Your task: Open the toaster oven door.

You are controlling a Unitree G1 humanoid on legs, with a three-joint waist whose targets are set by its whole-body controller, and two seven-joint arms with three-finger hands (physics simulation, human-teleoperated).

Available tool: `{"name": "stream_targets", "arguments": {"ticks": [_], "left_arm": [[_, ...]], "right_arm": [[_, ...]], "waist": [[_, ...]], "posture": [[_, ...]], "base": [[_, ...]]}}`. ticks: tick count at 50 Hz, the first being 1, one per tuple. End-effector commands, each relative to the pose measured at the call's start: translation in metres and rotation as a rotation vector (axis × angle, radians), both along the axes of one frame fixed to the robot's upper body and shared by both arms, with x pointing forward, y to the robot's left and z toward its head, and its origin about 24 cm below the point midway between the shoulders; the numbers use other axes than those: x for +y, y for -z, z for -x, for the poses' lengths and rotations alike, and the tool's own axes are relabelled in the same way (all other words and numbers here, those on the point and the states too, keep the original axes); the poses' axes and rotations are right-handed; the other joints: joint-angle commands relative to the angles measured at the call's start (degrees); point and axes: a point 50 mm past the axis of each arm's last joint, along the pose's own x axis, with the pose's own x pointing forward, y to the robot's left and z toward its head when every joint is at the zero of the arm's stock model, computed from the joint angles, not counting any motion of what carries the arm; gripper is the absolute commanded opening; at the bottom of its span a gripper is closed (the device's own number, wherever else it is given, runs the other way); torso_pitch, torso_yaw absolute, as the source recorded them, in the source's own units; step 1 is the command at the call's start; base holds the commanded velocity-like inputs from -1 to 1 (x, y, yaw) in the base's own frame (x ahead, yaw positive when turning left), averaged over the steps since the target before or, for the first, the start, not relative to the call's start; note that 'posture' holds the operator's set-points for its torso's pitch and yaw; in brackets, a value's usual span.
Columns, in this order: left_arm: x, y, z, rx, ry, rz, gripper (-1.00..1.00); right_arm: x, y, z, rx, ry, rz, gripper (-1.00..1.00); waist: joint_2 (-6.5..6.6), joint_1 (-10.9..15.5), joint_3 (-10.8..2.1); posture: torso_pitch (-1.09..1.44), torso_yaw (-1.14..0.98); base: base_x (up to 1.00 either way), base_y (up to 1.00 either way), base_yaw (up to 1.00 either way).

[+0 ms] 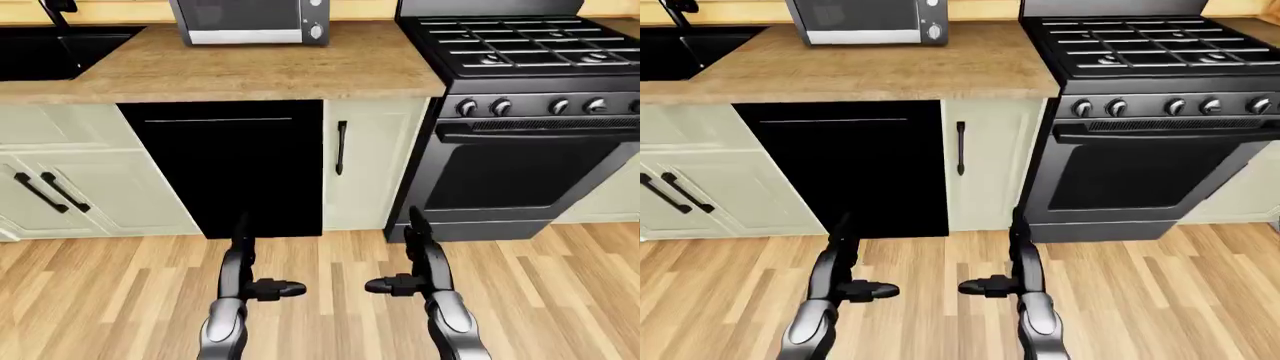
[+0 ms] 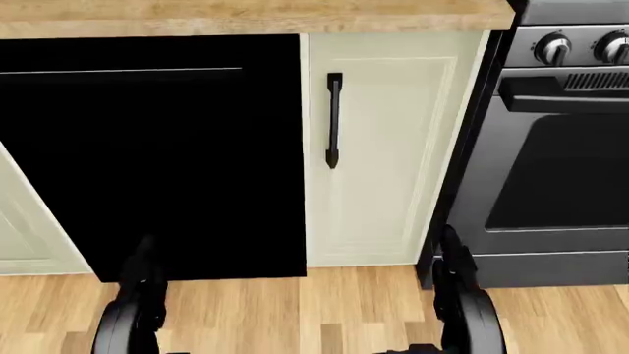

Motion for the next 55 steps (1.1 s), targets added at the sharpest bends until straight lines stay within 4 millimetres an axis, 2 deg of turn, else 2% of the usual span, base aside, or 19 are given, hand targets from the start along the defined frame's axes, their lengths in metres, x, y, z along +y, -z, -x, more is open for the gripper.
{"name": "stream_targets", "arguments": {"ticks": [1, 2, 3, 4, 5, 7, 8, 17, 25, 29, 33, 38, 45, 48, 49, 50, 52, 53, 55], "left_arm": [[-0.002, -0.033, -0.009, -0.173, 0.011, -0.005, 1.0], [-0.002, -0.033, -0.009, -0.173, 0.012, -0.005, 1.0], [-0.002, -0.033, -0.009, -0.175, 0.013, -0.007, 1.0], [-0.002, -0.033, -0.009, -0.175, 0.013, -0.008, 1.0], [-0.003, -0.034, -0.009, -0.175, 0.012, -0.009, 1.0], [-0.002, -0.034, -0.009, -0.175, 0.011, -0.009, 1.0], [-0.002, -0.034, -0.009, -0.177, 0.01, -0.01, 1.0], [-0.004, -0.038, -0.007, -0.185, 0.013, -0.018, 1.0], [-0.005, -0.064, -0.01, -0.229, 0.019, -0.028, 1.0], [-0.007, -0.077, -0.01, -0.251, 0.023, -0.034, 1.0], [-0.006, -0.102, -0.009, -0.28, 0.04, -0.01, 1.0], [-0.004, -0.131, -0.012, -0.325, 0.041, -0.042, 1.0], [0.002, -0.157, -0.014, -0.369, 0.023, -0.058, 1.0], [0.004, -0.161, -0.014, -0.38, 0.017, -0.061, 1.0], [0.005, -0.164, -0.012, -0.384, 0.014, -0.062, 1.0], [0.005, -0.166, -0.013, -0.387, 0.014, -0.063, 1.0], [0.004, -0.168, -0.013, -0.391, 0.016, -0.063, 1.0], [0.004, -0.169, -0.013, -0.393, 0.017, -0.064, 1.0], [0.003, -0.17, -0.014, -0.395, 0.019, -0.064, 1.0]], "right_arm": [[0.002, -0.035, -0.006, -0.175, -0.016, 0.004, 1.0], [0.002, -0.036, -0.006, -0.176, -0.016, 0.004, 1.0], [0.002, -0.037, -0.005, -0.178, -0.016, 0.004, 1.0], [0.002, -0.037, -0.005, -0.179, -0.015, 0.004, 1.0], [0.003, -0.038, -0.005, -0.179, -0.016, 0.003, 1.0], [0.003, -0.038, -0.005, -0.179, -0.017, 0.002, 1.0], [0.003, -0.038, -0.005, -0.18, -0.017, 0.002, 1.0], [0.005, -0.044, -0.003, -0.191, -0.019, -0.001, 1.0], [0.006, -0.068, -0.005, -0.231, -0.008, 0.003, 1.0], [0.007, -0.081, -0.007, -0.257, -0.007, 0.007, 1.0], [0.008, -0.103, -0.008, -0.305, -0.011, 0.054, 1.0], [0.009, -0.129, -0.008, -0.345, -0.016, 0.031, 1.0], [0.009, -0.151, -0.009, -0.377, -0.019, 0.005, 1.0], [0.009, -0.155, -0.008, -0.385, -0.018, -0.001, 1.0], [0.009, -0.155, -0.008, -0.387, -0.019, -0.001, 1.0], [0.01, -0.156, -0.008, -0.389, -0.022, -0.001, 1.0], [0.01, -0.158, -0.008, -0.394, -0.024, -0.003, 1.0], [0.011, -0.159, -0.008, -0.395, -0.024, -0.004, 1.0], [0.011, -0.16, -0.007, -0.398, -0.025, -0.005, 1.0]], "waist": [[-0.45, -0.12, -0.05], [-0.44, 0.08, -2.07], [-0.09, 0.38, -3.55], [-0.12, 0.38, -2.96], [-0.4, 0.34, -0.93], [-0.45, 0.36, -3.97], [-0.45, 0.38, -4.28], [-0.25, 0.45, -4.72], [-0.2, 0.47, -5.23], [-0.19, 0.5, -5.21], [-0.16, 0.42, -5.24], [-0.13, 0.5, -4.92], [-0.08, 0.48, -4.79], [-0.02, 0.5, -4.68], [0.29, 0.45, -5.34], [0.4, 0.46, -4.44], [0.42, 0.45, -3.48], [0.28, 0.45, -2.35], [-0.24, 0.42, -1.75]], "posture": [[0.0, 0.0], [0.0, 0.0], [0.0, 0.0], [0.0, 0.0], [0.0, 0.0], [0.0, 0.0], [0.0, 0.0], [0.0, 0.0], [0.0, 0.0], [0.0, 0.0], [0.0, 0.0], [0.0, 0.0], [0.0, 0.0], [0.0, 0.0], [0.0, 0.0], [0.0, 0.0], [0.0, 0.0], [0.0, 0.0], [0.0, 0.0]], "base": [[0.0, 0.0, 0.0], [0.0, 0.0, 0.0], [0.0, 0.0, 0.0], [0.0, 0.0, 0.0], [0.0, 0.0, 0.0], [0.0, 0.0, 0.0], [0.0, 0.0, 0.0], [0.0, 0.0, 0.0], [0.0, 0.0, 0.0], [0.0, 0.0, 0.0], [0.0, 0.0, 0.0], [0.0, 0.0, 0.0], [0.0, 0.0, 0.0], [0.01, 0.0, 0.0], [0.05, 0.0, 0.0], [0.09, 0.0, 0.0], [0.21, 0.0, 0.0], [0.3, 0.0, 0.0], [0.3, 0.0, 0.0]]}}
